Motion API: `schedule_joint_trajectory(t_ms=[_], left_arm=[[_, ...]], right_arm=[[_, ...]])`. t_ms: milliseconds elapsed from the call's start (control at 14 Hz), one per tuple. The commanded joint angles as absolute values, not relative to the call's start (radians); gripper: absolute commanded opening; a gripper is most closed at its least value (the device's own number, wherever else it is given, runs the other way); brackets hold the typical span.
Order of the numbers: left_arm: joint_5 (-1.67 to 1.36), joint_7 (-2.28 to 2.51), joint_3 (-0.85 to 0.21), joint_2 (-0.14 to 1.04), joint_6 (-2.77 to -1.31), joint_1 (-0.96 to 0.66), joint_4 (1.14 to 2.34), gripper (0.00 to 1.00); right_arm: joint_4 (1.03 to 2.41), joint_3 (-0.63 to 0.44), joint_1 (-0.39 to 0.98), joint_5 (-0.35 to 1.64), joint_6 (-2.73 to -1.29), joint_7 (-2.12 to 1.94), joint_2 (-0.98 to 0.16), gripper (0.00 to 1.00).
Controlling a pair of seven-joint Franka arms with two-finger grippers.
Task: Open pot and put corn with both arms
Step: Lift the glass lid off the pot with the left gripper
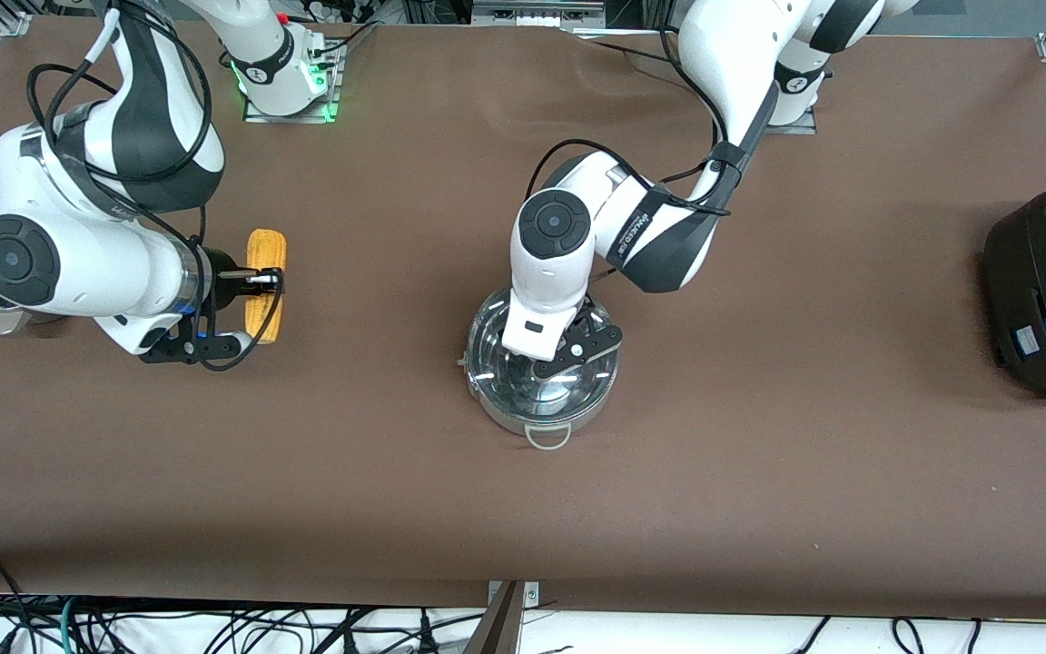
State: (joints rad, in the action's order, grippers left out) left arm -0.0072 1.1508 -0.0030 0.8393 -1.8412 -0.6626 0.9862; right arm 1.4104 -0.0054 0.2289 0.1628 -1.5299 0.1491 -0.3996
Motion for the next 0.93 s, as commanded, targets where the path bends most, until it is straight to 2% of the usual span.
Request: schedule_joint_trajectory(t_ms=[0,143,214,357,571,857], left_arm=[[-0.030,1.115,-0.008,0.737,-1.729,-0.623,0.968,0.00],[-0.070,1.041,-0.009,0.654,-1.678,-0.572,0.995,0.00],[-0.072,0.949,-0.008,0.593,-1.657,-0.543,1.053,0.00],[-0.074,0.754,-0.009,0.438,-1.655,-0.455,1.254,0.00],[-0.065,0.455,-0.020,0.238,-1.658,-0.295,1.533,0.00],[0.014,0.166,-0.017,0.095,-1.780,-0.155,1.822,0.00]], right_arm=[[1.368,-0.003,0.229,0.187,-1.531,0.152,-0.423,0.00],[1.368,-0.005,0.227,0.210,-1.529,0.150,-0.423,0.00],[1.368,-0.005,0.227,0.212,-1.529,0.150,-0.423,0.00],[1.367,-0.003,0.229,0.218,-1.537,0.153,-0.426,0.00],[1.362,0.002,0.244,0.345,-1.621,0.161,-0.452,0.00],[1.333,0.003,0.349,0.364,-1.800,0.412,-0.500,0.00]])
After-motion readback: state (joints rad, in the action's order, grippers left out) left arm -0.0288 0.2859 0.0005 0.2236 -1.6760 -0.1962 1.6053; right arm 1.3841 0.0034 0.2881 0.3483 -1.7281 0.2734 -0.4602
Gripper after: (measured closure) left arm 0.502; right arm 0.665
